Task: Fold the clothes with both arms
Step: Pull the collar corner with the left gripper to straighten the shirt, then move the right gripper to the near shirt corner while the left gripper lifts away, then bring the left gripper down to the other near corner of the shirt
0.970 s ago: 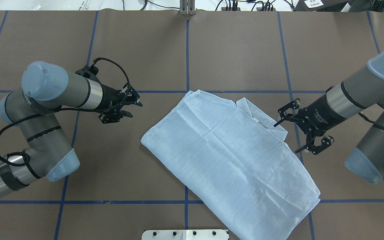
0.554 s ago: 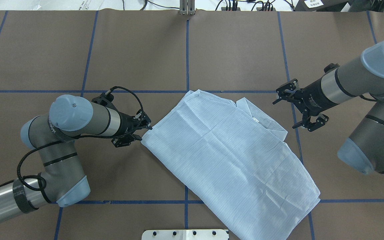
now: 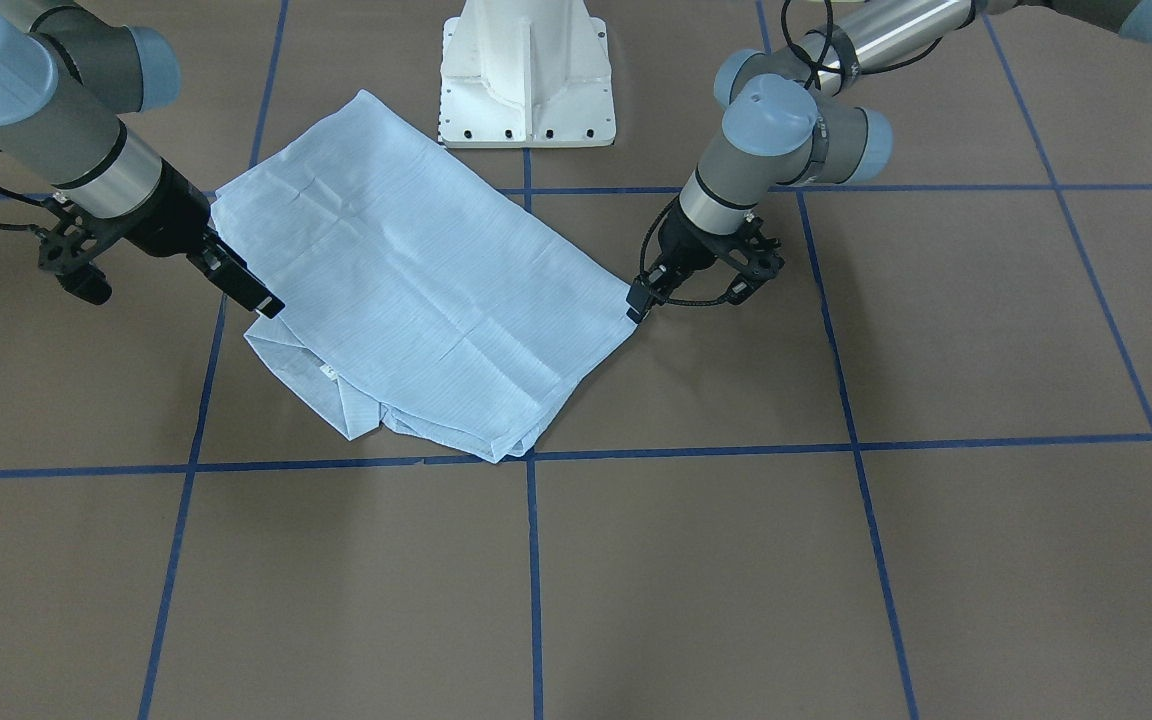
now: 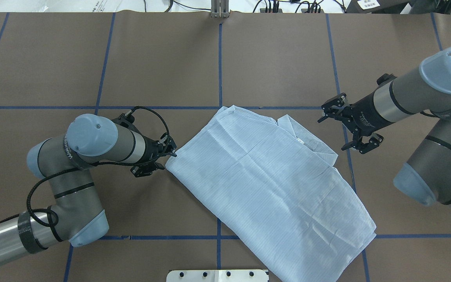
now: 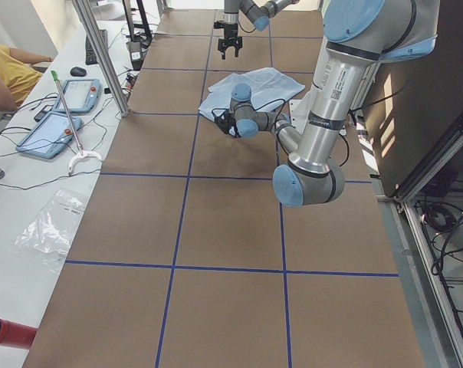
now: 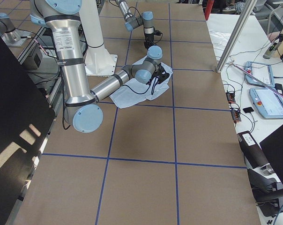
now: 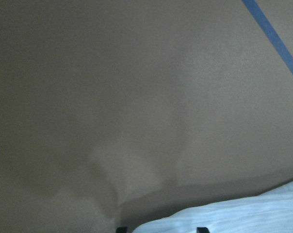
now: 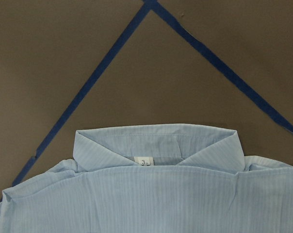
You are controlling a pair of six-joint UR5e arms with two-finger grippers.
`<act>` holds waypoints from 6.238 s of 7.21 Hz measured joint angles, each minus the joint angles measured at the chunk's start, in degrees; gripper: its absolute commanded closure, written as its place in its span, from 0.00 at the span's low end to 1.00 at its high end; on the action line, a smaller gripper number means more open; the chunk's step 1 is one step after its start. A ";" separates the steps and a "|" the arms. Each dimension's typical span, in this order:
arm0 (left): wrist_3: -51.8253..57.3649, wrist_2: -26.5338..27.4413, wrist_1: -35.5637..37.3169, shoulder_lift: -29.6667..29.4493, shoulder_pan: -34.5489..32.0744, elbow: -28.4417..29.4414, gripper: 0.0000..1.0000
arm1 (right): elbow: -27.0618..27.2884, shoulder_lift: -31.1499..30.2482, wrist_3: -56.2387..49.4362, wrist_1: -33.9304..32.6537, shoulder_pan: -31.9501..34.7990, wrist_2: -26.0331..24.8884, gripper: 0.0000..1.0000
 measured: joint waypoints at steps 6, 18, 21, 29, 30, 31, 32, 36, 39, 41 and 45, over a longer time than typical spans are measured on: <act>-1.09 0.26 0.27 -0.08 0.50 0.22 1.00 | -0.16 0.15 -0.01 -0.03 -1.99 -3.13 0.00; 19.14 2.58 -18.03 -20.73 -19.25 35.08 0.54 | -0.87 6.17 0.25 -0.04 -8.51 -11.50 0.00; 19.68 -1.02 -17.33 -12.93 -20.21 24.68 0.55 | -0.71 9.60 6.61 -2.35 -17.69 -21.10 0.00; 19.68 -3.46 -16.87 -6.45 -20.99 17.50 0.54 | -0.53 11.50 25.68 -11.84 -35.42 -38.41 0.07; 19.64 -3.44 -16.87 -6.46 -20.98 17.50 0.54 | -0.70 11.16 26.06 -11.88 -35.71 -38.51 0.08; 19.48 -3.43 -16.87 -6.53 -20.98 17.50 0.54 | -0.62 10.81 26.20 -12.38 -35.79 -38.53 0.08; 19.28 -3.42 -16.87 -6.58 -20.98 17.50 0.54 | -0.15 10.87 26.25 -14.25 -35.89 -38.51 0.08; 19.09 -3.37 -16.87 -6.57 -20.95 17.50 0.54 | 1.10 10.95 26.18 -18.74 -36.71 -38.58 0.12; 19.07 -3.36 -16.87 -6.55 -20.95 17.50 0.54 | 0.70 10.91 26.18 -18.83 -37.38 -38.54 0.24; 19.04 -3.37 -16.87 -6.64 -20.96 17.50 0.54 | 0.33 10.86 26.18 -18.84 -37.70 -38.60 0.69; 18.98 -3.42 -16.87 -6.79 -20.98 17.50 0.54 | 0.80 10.92 26.19 -18.84 -37.70 -38.41 1.00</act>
